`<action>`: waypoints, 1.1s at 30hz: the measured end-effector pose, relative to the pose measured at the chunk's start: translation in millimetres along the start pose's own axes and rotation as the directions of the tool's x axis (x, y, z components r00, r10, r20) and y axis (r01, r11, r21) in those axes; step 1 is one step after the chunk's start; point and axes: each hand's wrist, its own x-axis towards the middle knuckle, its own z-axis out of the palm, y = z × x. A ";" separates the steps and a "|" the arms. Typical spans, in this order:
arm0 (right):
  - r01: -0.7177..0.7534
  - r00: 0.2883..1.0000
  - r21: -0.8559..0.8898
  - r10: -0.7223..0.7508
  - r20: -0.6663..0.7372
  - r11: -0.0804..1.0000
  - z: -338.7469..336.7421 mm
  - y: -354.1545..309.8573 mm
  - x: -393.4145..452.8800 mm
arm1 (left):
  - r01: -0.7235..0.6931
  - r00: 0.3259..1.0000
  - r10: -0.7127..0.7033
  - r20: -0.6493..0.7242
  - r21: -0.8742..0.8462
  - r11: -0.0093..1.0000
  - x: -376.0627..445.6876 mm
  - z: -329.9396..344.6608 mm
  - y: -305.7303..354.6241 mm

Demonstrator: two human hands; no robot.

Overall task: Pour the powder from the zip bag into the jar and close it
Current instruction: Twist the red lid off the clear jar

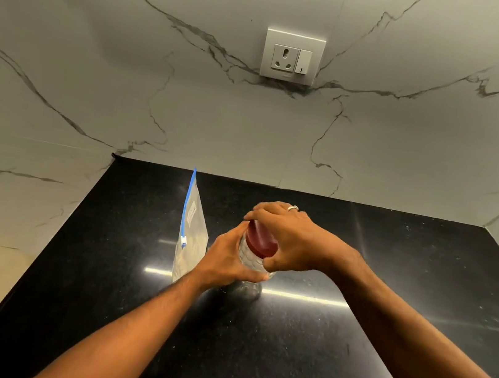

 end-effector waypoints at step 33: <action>0.097 0.744 0.511 0.279 -0.607 0.854 30.2 48.8 -7.3 | 0.043 0.995 -0.043 -0.088 -0.001 0.999 -0.6 -1.0 -8.2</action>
